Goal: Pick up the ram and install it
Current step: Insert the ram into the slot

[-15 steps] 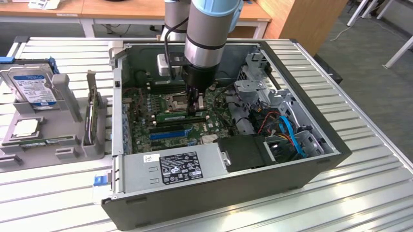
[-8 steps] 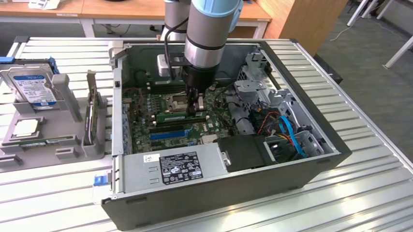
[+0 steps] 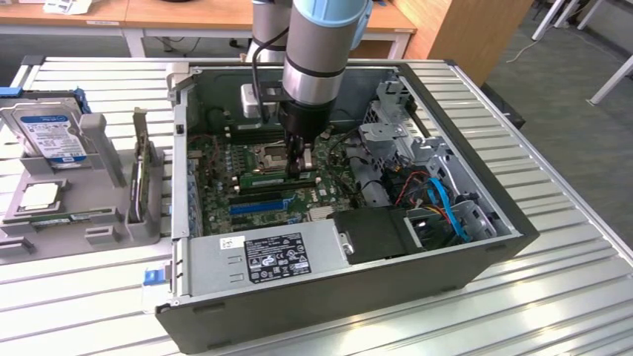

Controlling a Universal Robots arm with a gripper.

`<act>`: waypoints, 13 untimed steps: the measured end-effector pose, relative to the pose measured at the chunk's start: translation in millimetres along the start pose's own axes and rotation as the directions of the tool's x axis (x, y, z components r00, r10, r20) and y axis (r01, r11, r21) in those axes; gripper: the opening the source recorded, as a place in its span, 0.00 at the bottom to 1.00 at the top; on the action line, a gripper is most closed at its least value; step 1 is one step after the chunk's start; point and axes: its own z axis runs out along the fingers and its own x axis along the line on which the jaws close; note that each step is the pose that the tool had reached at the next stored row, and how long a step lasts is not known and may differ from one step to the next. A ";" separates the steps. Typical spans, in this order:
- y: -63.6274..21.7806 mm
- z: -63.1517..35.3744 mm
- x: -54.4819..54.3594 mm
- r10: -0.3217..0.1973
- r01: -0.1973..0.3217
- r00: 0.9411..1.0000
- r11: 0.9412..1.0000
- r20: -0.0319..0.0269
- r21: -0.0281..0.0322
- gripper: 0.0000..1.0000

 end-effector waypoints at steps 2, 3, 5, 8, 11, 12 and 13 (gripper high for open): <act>0.0 0.5 0.0 0.000 0.000 1.000 1.000 0.000 0.000 0.11; 0.0 0.7 0.0 0.000 0.000 1.000 1.000 0.000 0.000 0.11; 0.0 0.7 0.0 0.000 0.000 1.000 1.000 0.000 0.000 0.11; 0.0 0.8 0.0 0.000 0.000 1.000 1.000 0.000 0.000 0.11; 0.0 0.8 0.0 0.000 0.000 1.000 1.000 0.000 0.000 0.11; 0.0 0.8 0.0 0.000 0.000 1.000 1.000 0.000 0.000 0.11; 0.0 0.8 0.0 0.000 0.000 1.000 1.000 0.000 0.000 0.11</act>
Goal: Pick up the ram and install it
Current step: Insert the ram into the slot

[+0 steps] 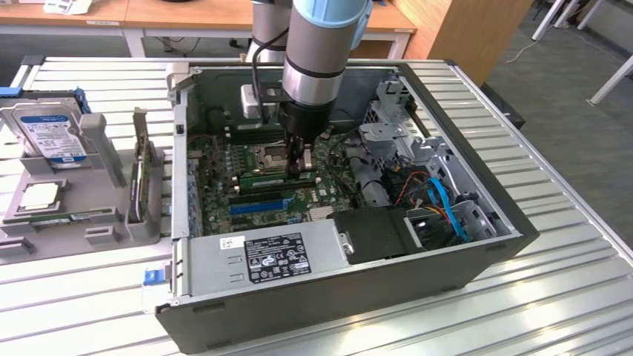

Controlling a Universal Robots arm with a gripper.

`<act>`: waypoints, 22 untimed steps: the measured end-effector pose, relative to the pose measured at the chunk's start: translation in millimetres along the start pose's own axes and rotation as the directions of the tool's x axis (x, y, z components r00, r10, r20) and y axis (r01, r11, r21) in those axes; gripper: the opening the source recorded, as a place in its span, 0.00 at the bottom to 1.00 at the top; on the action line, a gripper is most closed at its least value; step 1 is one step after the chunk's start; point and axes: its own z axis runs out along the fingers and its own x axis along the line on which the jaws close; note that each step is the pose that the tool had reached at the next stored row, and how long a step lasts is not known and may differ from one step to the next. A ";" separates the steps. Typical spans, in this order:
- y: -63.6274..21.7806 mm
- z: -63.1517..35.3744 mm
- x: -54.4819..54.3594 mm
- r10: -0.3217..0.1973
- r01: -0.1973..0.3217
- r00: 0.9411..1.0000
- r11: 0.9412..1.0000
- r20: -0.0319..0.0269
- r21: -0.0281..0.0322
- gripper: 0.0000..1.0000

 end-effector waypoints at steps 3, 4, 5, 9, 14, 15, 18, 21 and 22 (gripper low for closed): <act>0.0 -0.2 -0.1 0.000 0.000 1.000 1.000 0.000 0.000 0.11; 0.0 -0.4 -0.1 0.000 0.000 1.000 1.000 0.000 0.000 0.11; 0.0 -0.7 -0.1 0.000 0.000 1.000 1.000 0.000 0.000 0.11; -0.1 -1.7 0.0 0.000 0.000 1.000 1.000 0.000 -0.002 0.11; -0.7 -2.2 0.0 0.000 0.000 1.000 1.000 0.000 -0.006 0.11; -0.7 -2.2 -0.1 0.000 0.000 1.000 1.000 0.000 -0.006 0.11; -0.7 -1.1 0.0 0.000 0.000 1.000 1.000 0.000 -0.006 0.11; -0.7 -0.6 0.0 0.000 0.000 1.000 1.000 0.000 -0.006 0.11; -0.7 -0.4 0.0 0.000 0.000 1.000 1.000 0.000 -0.006 0.11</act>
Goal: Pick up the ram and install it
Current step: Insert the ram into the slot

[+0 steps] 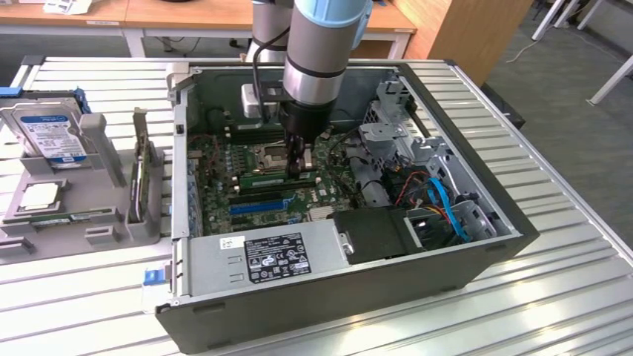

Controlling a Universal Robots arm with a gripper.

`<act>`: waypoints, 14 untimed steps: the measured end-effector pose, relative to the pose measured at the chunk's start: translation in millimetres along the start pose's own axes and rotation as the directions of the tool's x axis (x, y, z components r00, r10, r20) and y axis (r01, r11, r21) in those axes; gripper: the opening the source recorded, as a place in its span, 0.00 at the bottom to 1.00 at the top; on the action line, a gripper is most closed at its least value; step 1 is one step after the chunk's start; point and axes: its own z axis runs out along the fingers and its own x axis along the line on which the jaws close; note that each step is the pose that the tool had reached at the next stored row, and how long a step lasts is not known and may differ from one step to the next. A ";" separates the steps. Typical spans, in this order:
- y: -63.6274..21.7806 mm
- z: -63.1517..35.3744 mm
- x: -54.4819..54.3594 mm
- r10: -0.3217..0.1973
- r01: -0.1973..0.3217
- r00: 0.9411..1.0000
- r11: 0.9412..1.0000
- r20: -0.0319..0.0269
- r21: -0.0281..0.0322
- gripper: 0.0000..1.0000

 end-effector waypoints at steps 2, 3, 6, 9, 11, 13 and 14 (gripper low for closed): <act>0.0 0.5 0.0 0.000 0.000 1.000 1.000 0.000 0.000 0.11; 0.0 0.7 0.0 0.000 0.000 1.000 1.000 0.000 0.000 0.11; -0.1 1.2 0.0 0.000 0.000 1.000 1.000 0.000 0.000 0.11; -0.1 1.2 0.0 0.000 0.000 1.000 1.000 0.000 0.000 0.11; -0.1 1.2 0.0 0.000 0.000 1.000 1.000 0.000 0.000 0.11; -0.1 0.6 -0.1 0.000 0.000 1.000 1.000 0.001 0.001 0.11; -0.1 -0.1 -0.1 0.000 0.000 1.000 1.000 0.000 0.000 0.11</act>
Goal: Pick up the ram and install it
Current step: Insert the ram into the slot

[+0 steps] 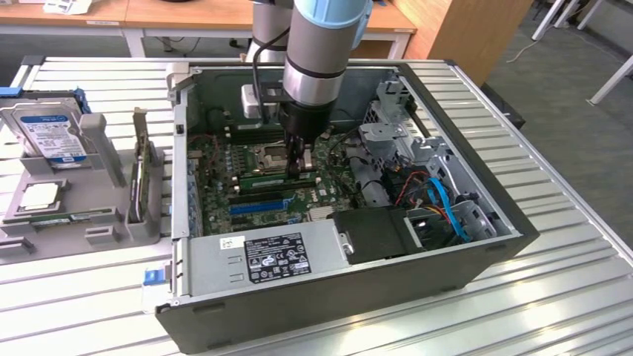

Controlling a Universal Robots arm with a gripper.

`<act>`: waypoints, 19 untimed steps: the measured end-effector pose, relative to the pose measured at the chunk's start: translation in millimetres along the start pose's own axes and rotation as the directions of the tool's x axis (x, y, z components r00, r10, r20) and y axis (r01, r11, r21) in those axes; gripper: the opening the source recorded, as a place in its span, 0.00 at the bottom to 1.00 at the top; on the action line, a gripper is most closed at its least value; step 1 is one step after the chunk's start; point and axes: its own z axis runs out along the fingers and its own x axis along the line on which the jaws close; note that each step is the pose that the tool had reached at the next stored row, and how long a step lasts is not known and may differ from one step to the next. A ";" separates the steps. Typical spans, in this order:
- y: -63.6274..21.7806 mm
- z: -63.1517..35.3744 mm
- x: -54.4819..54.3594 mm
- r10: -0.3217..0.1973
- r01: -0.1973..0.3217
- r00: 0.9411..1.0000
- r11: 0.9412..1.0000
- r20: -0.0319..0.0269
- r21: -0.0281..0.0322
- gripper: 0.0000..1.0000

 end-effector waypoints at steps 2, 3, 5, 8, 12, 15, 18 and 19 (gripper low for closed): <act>0.1 -1.9 0.0 0.000 0.000 1.000 1.000 0.000 0.000 0.11; 0.1 -2.7 0.0 0.000 0.000 1.000 1.000 0.000 0.000 0.11; 0.2 -4.0 0.0 0.000 0.000 1.000 1.000 0.000 0.000 0.11; 0.2 -5.6 -0.1 0.000 0.000 1.000 1.000 0.000 0.000 0.11; 0.2 -6.3 -0.2 0.000 0.000 1.000 1.000 0.000 0.000 0.11; 0.3 -6.5 -0.1 0.000 0.000 1.000 1.000 0.000 0.000 0.11; 0.2 -6.5 -0.1 0.000 0.000 1.000 1.000 -0.001 -0.002 0.11; 0.1 -6.5 -0.1 0.000 0.000 1.000 1.000 -0.001 -0.002 0.11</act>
